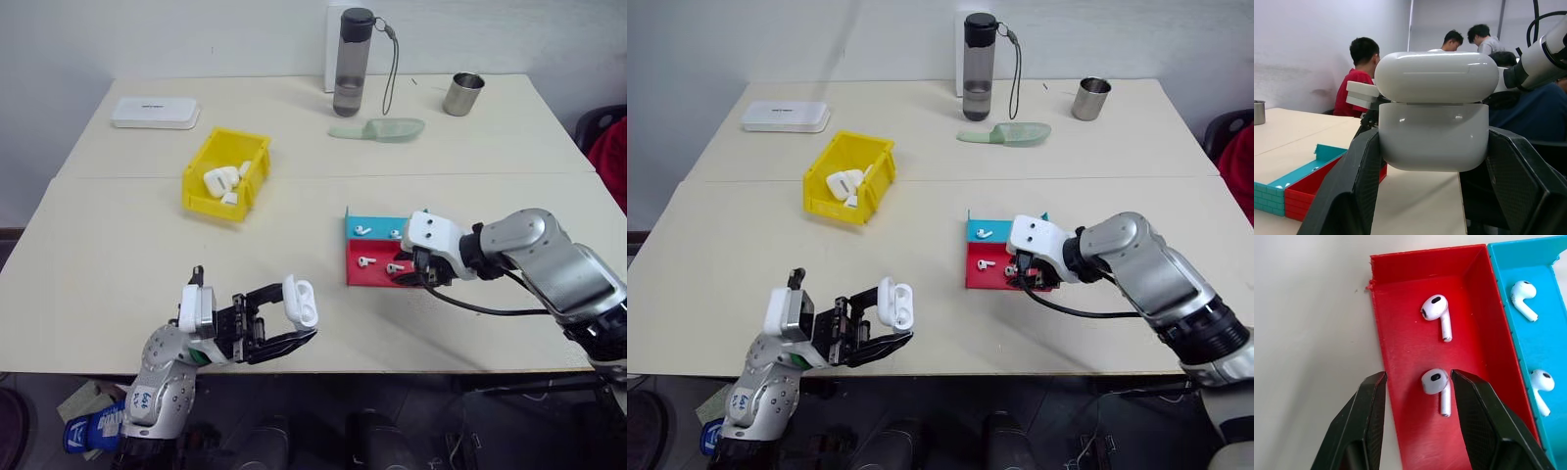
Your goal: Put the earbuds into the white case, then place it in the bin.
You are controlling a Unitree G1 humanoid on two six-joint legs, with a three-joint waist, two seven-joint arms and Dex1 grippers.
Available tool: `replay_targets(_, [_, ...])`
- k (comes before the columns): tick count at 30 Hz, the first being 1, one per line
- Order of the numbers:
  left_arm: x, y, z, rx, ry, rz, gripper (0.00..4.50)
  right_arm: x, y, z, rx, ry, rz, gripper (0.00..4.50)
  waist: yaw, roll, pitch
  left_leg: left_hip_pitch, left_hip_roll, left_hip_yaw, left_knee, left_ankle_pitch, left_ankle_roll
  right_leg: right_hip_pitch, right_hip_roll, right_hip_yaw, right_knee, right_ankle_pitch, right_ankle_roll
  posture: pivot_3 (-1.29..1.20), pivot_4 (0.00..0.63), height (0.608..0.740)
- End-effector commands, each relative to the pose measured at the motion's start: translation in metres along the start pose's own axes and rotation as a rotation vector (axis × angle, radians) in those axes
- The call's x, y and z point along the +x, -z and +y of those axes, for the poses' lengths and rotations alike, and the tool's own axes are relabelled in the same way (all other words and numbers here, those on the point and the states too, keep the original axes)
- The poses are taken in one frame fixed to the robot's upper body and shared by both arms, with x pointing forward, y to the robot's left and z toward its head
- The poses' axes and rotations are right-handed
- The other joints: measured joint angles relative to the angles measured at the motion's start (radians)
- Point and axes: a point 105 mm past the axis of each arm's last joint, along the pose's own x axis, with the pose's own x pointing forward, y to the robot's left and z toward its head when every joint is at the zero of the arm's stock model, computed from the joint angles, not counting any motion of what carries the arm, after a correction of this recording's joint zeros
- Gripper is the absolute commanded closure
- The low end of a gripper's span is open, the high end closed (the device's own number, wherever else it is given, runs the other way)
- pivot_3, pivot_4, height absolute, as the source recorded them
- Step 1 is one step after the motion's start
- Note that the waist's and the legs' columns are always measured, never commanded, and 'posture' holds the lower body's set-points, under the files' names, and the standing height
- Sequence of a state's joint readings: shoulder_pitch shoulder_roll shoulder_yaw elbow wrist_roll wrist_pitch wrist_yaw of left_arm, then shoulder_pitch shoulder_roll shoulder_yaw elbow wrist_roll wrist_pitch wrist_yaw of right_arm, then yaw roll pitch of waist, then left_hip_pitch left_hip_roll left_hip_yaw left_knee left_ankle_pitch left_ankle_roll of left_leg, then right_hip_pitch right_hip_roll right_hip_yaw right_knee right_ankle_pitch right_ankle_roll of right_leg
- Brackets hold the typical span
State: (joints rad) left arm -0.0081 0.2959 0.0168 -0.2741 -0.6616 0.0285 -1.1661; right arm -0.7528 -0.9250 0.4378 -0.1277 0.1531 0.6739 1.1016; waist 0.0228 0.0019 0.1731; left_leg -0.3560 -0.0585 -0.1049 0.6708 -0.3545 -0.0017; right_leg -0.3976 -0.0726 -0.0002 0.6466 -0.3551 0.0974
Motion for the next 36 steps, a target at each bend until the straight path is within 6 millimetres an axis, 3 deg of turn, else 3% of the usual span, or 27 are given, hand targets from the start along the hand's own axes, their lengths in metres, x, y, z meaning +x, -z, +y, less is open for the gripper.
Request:
replay_targets(1, [0.004, -0.008, -0.008, 0.042, 0.030, -0.012, 1.74, -0.002, -0.004, -0.009, -0.042, 0.016, 0.020, 2.40, 0.000, 0.000, 0.000, 0.000, 0.000, 0.000, 0.000, 0.000, 0.000, 0.000, 0.000, 0.000, 0.000, 0.000, 0.000, 0.00, 0.150, 0.740])
replay_targets(12, [0.005, -0.008, -0.012, 0.037, 0.029, -0.010, 1.74, 0.005, 0.000, -0.017, -0.071, -0.013, 0.074, 2.40, 0.000, 0.000, 0.000, 0.000, 0.000, 0.000, 0.000, 0.000, 0.000, 0.000, 0.000, 0.000, 0.000, 0.000, 0.000, 0.00, 0.150, 0.740])
replay_targets(34, [-0.002, -0.008, -0.011, 0.038, 0.004, 0.008, 1.74, 0.018, 0.005, -0.016, -0.079, -0.064, 0.106, 2.40, -0.002, 0.000, 0.000, 0.000, 0.000, 0.000, -0.001, 0.000, 0.000, -0.001, 0.000, 0.000, 0.000, 0.000, 0.000, 0.00, 0.150, 0.740])
replay_targets(36, [-0.002, -0.008, -0.011, 0.038, 0.003, 0.008, 1.74, 0.019, 0.006, -0.015, -0.081, -0.068, 0.108, 2.79, -0.002, 0.000, 0.000, 0.000, 0.000, 0.000, -0.001, 0.000, 0.000, -0.001, 0.000, 0.000, 0.000, 0.000, 0.000, 0.00, 0.150, 0.740])
